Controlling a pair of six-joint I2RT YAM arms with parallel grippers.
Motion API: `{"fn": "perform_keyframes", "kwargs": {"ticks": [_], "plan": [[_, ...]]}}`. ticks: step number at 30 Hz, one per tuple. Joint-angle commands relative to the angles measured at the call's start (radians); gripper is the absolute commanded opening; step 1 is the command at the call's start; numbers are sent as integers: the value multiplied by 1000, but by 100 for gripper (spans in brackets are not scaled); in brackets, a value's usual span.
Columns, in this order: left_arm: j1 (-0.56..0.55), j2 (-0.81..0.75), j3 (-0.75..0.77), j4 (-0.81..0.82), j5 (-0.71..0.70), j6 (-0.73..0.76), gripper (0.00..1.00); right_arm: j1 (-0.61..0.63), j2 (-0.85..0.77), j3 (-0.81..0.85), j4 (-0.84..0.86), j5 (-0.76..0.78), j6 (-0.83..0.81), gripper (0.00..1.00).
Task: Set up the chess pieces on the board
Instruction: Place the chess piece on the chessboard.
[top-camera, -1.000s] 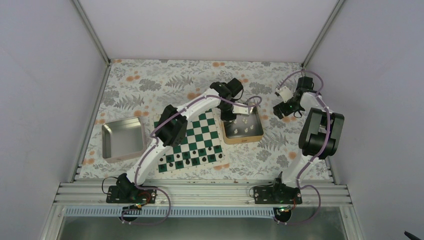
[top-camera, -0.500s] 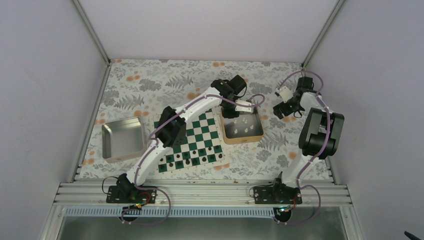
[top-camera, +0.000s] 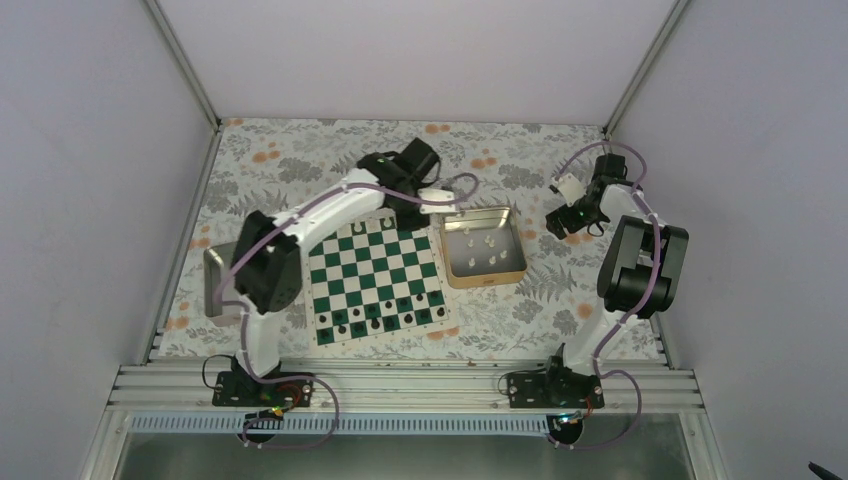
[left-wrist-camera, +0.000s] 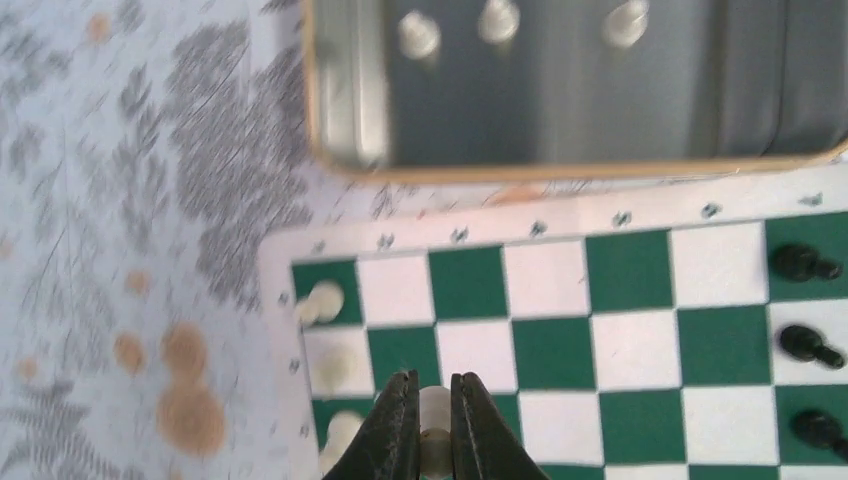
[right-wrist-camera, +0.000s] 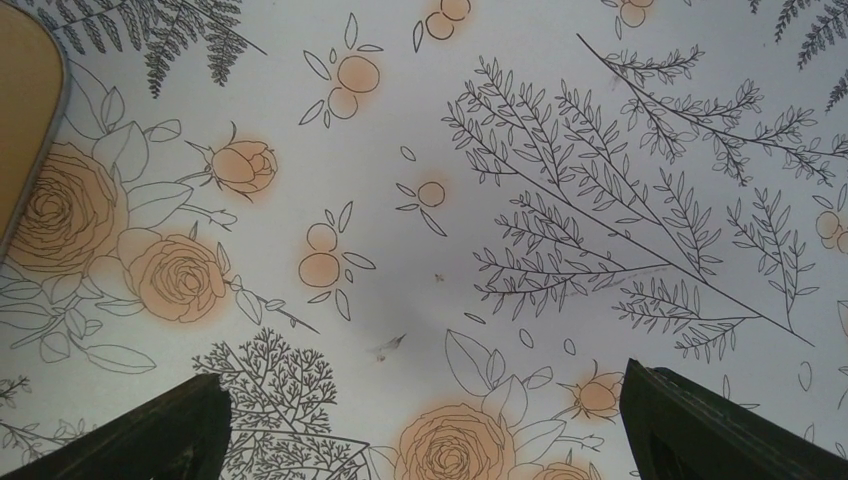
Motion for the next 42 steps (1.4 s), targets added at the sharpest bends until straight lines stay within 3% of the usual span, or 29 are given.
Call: {"fn": "perform_keyframes", "kwargs": {"ticks": [1,7,13,27,42], "plan": [[88,-144,-220,138,-40,-61,6,-10,-14,11,-11,-17,-7,100],[208,-272,-476,237,-20,-91,7,-7,-8,22,-20,-11,-4,100],[317,-336,-619,298,8,-80,7,-6,-11,23,-22,-5,-2,100],[474,-393,-814,387,49,-66,7,-6,2,27,-25,11,-2,100],[569,-428,-890,429,48,-40,7,-5,0,23,-23,21,-3,100]]}}
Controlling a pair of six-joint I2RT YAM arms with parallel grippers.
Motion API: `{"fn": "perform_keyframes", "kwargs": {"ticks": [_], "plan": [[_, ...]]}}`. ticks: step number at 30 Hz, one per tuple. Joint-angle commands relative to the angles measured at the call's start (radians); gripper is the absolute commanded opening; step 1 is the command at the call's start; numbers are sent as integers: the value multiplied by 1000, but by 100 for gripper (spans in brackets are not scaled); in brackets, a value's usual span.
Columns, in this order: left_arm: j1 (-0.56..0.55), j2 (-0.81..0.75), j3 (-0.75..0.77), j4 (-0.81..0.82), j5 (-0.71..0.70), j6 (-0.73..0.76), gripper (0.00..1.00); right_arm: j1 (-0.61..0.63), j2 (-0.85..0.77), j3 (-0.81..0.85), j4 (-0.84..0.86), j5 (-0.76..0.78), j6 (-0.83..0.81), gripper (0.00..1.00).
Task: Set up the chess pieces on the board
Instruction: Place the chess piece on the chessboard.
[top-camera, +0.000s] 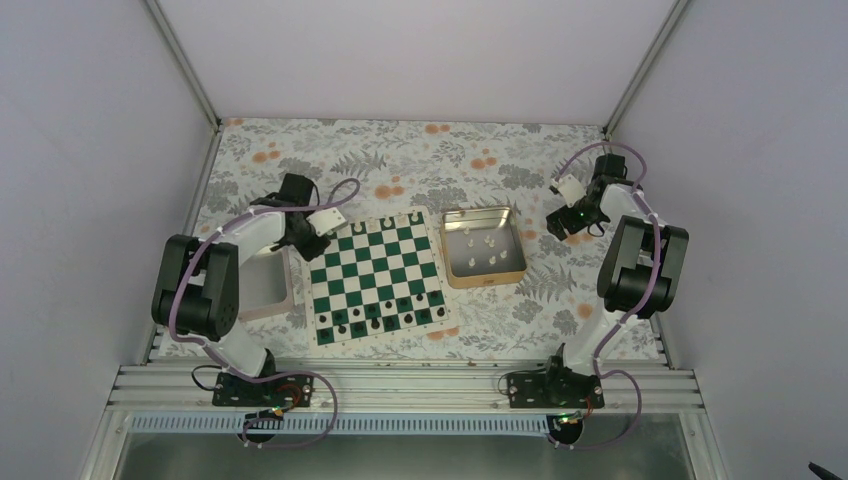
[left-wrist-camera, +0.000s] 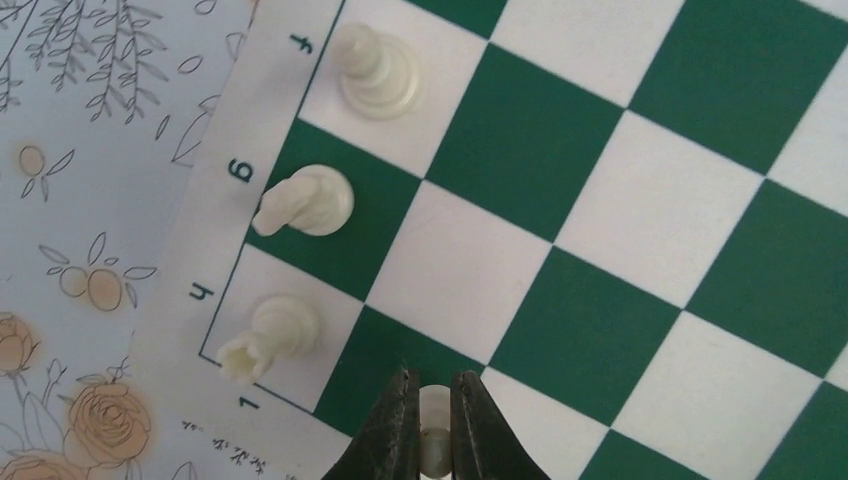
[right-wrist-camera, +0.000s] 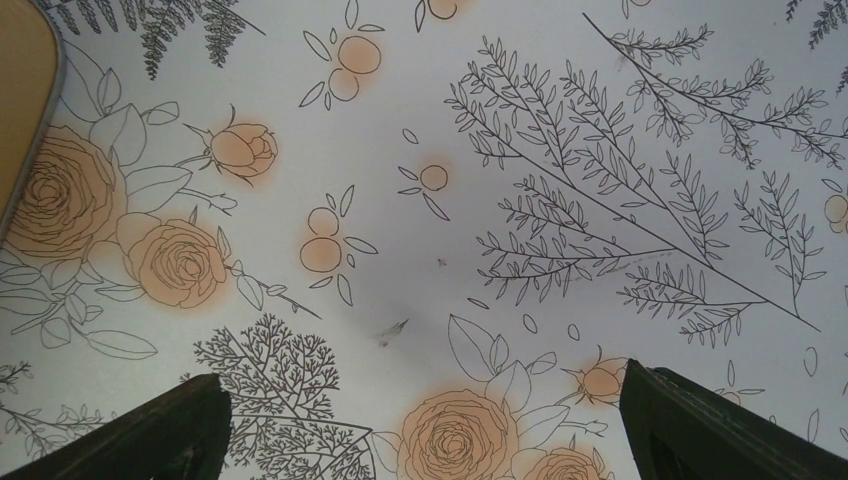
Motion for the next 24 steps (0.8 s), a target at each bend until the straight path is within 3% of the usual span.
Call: {"fn": "perform_keyframes", "kwargs": {"ticks": [1,17,24], "plan": [[24,-26,-14,33,22,24,7,-6,1,18,0,8,-3,100],[42,15,-10,38,28,46,7,-8,0,18,-6,16,-5,100],[45,18,-14,44,24,50,17,-7,1,17,-6,18,-7,100]]}}
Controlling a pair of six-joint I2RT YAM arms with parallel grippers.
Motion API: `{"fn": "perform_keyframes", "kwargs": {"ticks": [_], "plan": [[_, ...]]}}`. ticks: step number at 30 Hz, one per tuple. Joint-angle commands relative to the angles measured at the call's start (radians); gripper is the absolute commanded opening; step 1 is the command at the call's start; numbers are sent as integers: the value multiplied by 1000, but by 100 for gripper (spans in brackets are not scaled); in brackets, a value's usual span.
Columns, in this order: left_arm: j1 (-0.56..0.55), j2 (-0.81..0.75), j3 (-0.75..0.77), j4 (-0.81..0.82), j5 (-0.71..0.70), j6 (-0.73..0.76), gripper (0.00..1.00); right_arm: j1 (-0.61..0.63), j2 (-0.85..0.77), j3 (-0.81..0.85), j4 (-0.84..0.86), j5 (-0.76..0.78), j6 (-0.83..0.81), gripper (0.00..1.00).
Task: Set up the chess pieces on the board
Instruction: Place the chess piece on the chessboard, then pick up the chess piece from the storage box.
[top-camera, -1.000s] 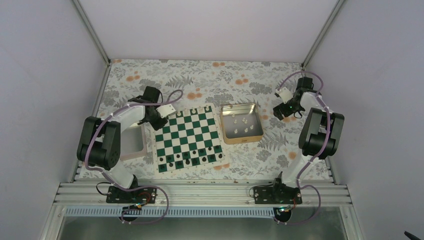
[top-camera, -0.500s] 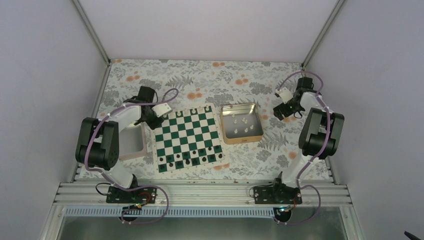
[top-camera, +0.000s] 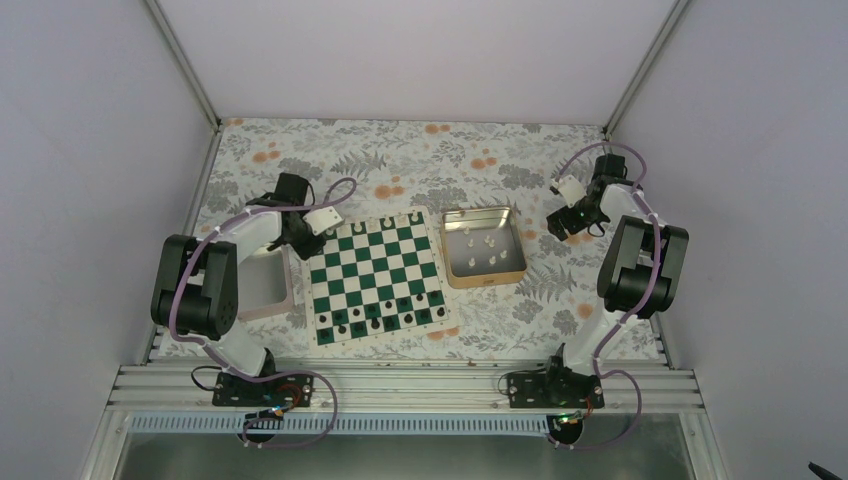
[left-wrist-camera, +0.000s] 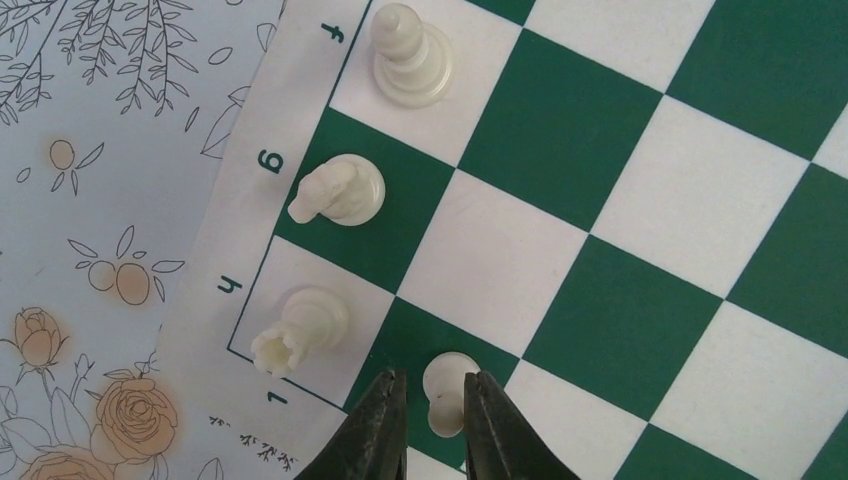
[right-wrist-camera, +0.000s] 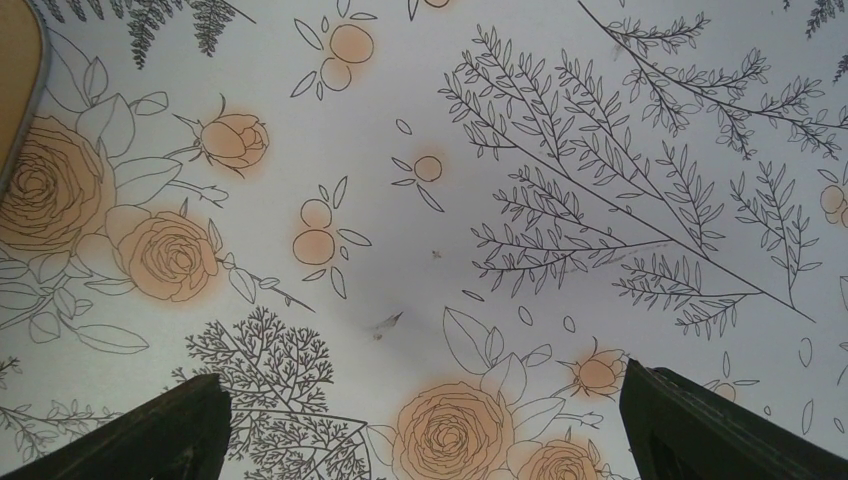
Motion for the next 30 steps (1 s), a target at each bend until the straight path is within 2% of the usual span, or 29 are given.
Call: {"fn": "perform_keyframes", "kwargs": {"ticks": [1,8,11,14,18,23,30], "plan": [[7,17,0,11,18,14,19,-8,0,17,-2,4,-8,100],[7,-3,63,-61,13,18,22,-7,1,16,-4,3,-8,100],[-13,-43,135,-143,4,18,29,-9,0,14,-5,1,-11,100],[-64,-83,216,-223,-61,17,34,-10,0,10,-4,-3,-12,100],[-157,-77,388,-327,-74,11,37,-10,3,11,-2,-8,-14,100],[-327,69,638,-344,-43,9,43,-11,-9,8,4,-11,-12,100],[-516,408,1001,-313,58,23,45,-11,-25,18,-5,-12,-7,100]]}}
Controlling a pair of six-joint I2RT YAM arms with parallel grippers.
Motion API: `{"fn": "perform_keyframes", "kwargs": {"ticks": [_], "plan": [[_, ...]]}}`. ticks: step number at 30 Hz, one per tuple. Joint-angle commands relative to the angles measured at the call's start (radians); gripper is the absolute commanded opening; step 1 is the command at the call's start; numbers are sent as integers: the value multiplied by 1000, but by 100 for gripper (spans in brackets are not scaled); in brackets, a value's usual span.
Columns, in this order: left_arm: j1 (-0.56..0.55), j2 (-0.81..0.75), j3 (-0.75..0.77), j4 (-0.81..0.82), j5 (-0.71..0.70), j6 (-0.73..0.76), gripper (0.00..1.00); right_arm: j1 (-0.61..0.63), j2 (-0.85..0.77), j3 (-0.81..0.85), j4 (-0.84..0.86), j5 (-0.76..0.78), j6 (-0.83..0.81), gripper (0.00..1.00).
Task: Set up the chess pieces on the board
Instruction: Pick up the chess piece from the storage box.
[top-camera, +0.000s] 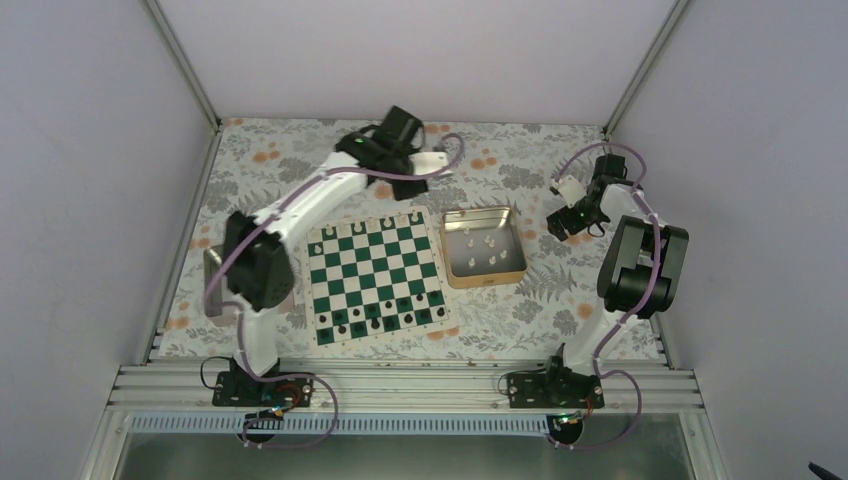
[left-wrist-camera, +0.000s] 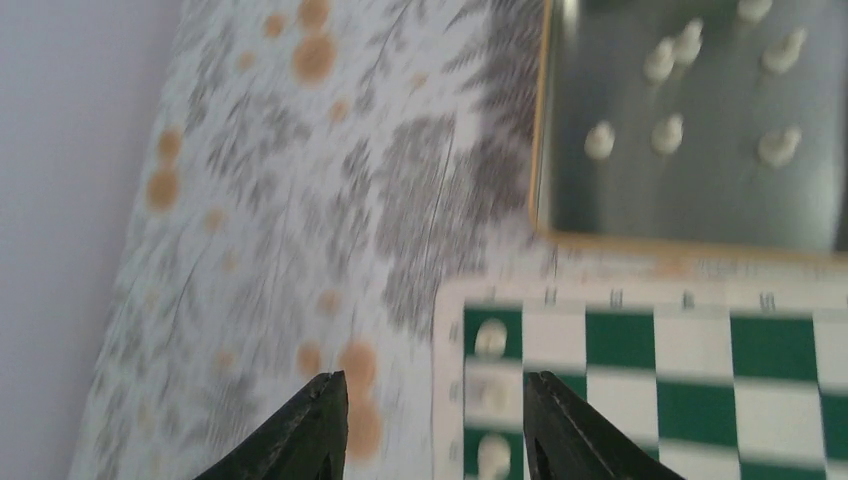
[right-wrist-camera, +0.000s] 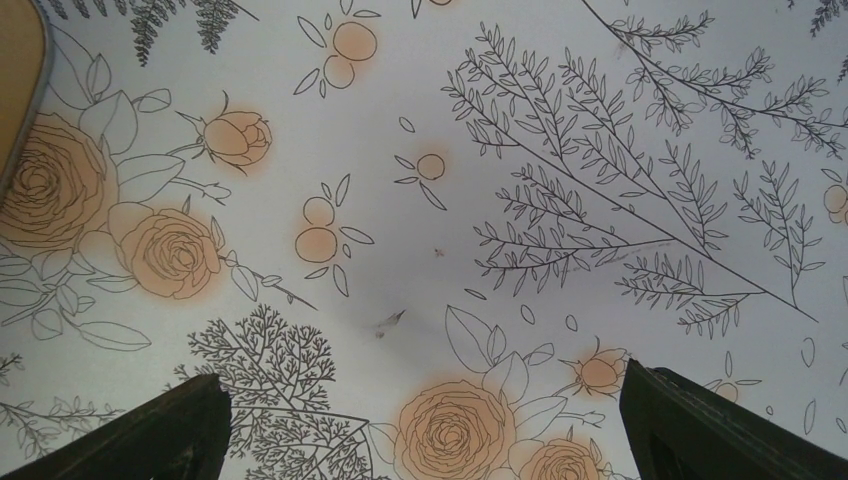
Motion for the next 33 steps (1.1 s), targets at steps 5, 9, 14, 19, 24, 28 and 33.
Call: {"fn": "perform_keyframes", "kwargs": {"ticks": [5,9,14,19,24,28,33], "plan": [[-159,388,359,-35,93,14,46,-11,-17,13,-5,-19,-1,100],[-179,559,573,-119,140,2,48,-11,-13,3,3,-20,-2,100],[-199,628,613,-139,162,3,47,-10,-5,6,6,-20,-6,100],[-210,568,475,-97,190,7,43,-11,9,8,6,-19,-8,100],[-221,538,376,-31,144,4,43,-11,7,3,7,-20,-9,100],[-219,570,389,-34,116,-3,43,-11,4,-3,5,-18,-7,100],[-216,557,371,-9,105,-4,44,-10,7,-4,7,-18,-8,100]]}}
